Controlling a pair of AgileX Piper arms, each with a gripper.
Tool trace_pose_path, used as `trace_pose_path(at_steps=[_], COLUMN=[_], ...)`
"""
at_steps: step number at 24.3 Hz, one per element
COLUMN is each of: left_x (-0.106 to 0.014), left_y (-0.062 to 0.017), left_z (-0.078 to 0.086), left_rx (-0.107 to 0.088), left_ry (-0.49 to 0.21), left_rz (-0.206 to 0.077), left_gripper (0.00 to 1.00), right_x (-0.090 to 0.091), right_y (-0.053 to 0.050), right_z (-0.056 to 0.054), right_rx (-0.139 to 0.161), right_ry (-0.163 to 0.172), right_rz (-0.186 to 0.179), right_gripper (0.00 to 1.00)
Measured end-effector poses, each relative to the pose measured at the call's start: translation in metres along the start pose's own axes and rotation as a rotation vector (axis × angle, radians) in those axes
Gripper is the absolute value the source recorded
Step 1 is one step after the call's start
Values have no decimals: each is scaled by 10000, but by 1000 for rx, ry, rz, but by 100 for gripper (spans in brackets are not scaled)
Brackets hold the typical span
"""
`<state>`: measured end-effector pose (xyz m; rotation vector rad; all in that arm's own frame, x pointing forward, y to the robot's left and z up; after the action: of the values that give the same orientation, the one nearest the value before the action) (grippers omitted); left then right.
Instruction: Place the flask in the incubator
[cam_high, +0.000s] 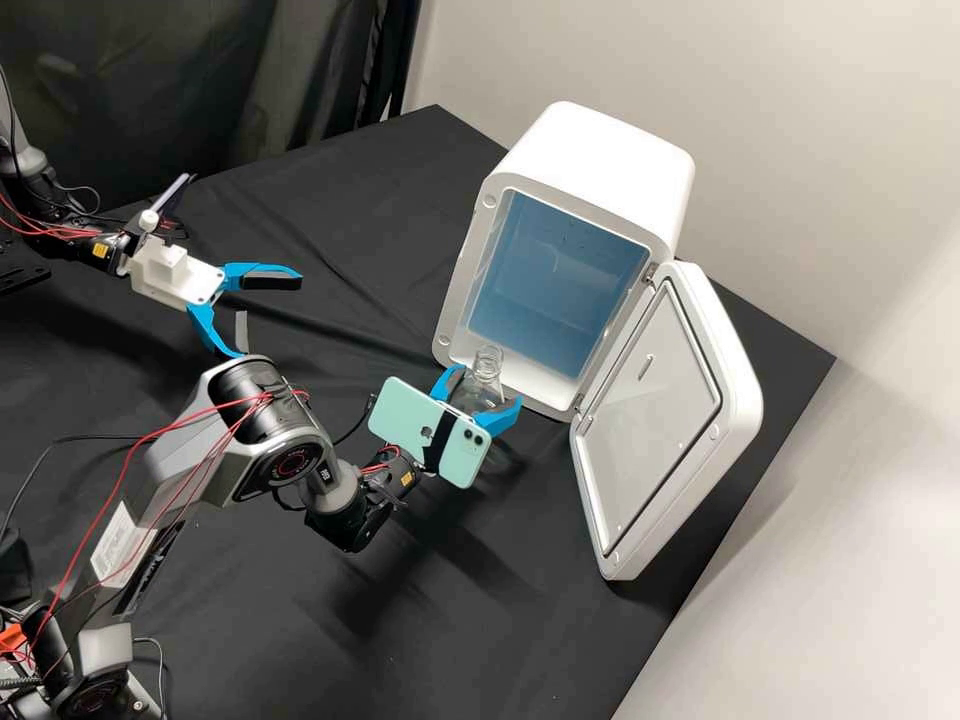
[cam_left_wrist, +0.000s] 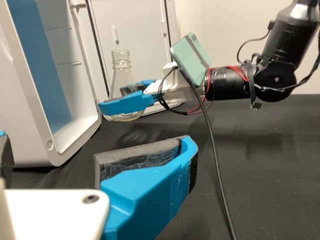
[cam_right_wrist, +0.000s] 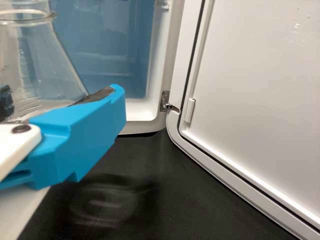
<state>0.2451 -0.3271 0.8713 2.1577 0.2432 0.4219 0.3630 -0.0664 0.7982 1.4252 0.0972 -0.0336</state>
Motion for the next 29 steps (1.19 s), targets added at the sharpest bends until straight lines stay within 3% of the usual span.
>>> trace_pose_path(at_steps=[9,22,29], left_x=[2,-10,-11], left_y=[-16,-20,-19], left_z=[-57,-88,-96], left_rx=[-24,-26,-49], left_ry=[56,69,72], left_rz=[1,-1,0], left_gripper=[100,100,100], right_x=[0,0,14], right_y=[3,4,19], right_z=[3,5,2], right_rx=[2,3,2], right_ry=[-3,-5,-3], right_rz=[3,5,11], right_gripper=[0,0,0])
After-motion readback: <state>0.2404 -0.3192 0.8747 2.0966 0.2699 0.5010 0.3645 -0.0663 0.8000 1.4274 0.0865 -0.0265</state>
